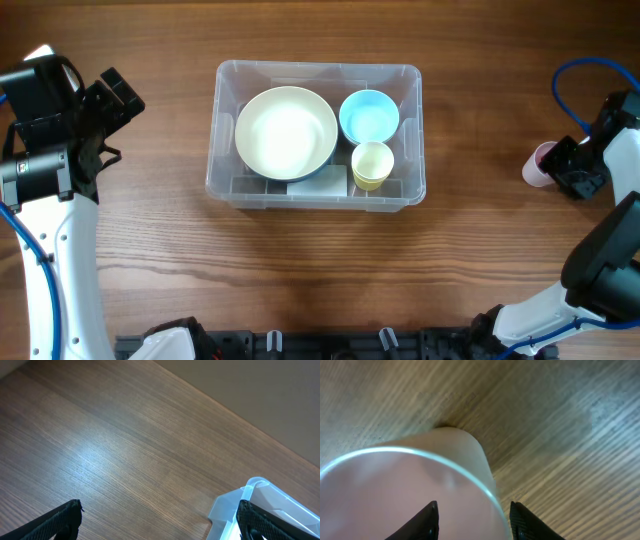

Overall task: Pack container
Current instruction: 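Lift the pink cup and carry it left over the nested cups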

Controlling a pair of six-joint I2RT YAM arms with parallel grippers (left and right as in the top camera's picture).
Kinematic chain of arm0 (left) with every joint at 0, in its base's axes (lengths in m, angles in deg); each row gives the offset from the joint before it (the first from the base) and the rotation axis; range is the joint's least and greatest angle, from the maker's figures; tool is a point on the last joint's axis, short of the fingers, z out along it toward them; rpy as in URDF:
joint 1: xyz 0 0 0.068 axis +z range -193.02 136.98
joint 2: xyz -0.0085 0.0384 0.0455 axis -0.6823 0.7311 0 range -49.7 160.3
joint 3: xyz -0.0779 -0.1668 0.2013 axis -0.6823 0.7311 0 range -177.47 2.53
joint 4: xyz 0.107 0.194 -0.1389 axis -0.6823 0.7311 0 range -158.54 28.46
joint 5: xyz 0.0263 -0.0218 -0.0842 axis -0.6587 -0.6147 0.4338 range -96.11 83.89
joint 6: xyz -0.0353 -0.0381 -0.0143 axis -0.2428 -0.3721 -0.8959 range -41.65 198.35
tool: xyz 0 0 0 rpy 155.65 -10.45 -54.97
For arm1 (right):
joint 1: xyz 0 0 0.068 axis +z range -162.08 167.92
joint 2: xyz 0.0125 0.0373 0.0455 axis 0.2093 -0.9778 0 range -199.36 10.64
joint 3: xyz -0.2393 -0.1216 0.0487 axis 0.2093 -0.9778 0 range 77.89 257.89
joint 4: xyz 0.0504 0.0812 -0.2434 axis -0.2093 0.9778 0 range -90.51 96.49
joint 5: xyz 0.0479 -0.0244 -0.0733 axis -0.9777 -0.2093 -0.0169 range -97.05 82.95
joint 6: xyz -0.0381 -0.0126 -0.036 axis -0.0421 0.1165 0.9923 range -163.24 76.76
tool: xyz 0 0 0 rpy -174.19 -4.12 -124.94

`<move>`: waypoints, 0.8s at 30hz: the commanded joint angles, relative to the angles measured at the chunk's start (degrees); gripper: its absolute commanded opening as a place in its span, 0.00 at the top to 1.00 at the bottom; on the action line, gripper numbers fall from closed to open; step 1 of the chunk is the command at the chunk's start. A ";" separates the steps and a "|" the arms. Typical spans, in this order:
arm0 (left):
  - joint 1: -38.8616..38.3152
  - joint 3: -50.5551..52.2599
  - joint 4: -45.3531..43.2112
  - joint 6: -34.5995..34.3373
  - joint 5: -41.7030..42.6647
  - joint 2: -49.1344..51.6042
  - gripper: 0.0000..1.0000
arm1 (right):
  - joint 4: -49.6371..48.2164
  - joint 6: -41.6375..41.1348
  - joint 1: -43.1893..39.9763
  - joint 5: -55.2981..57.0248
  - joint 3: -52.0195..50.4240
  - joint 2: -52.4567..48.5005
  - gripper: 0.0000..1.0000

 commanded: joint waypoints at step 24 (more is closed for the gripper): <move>0.26 -0.63 0.07 -0.50 0.66 -0.26 0.00 | 8.15 5.70 6.84 -5.03 14.45 8.61 0.96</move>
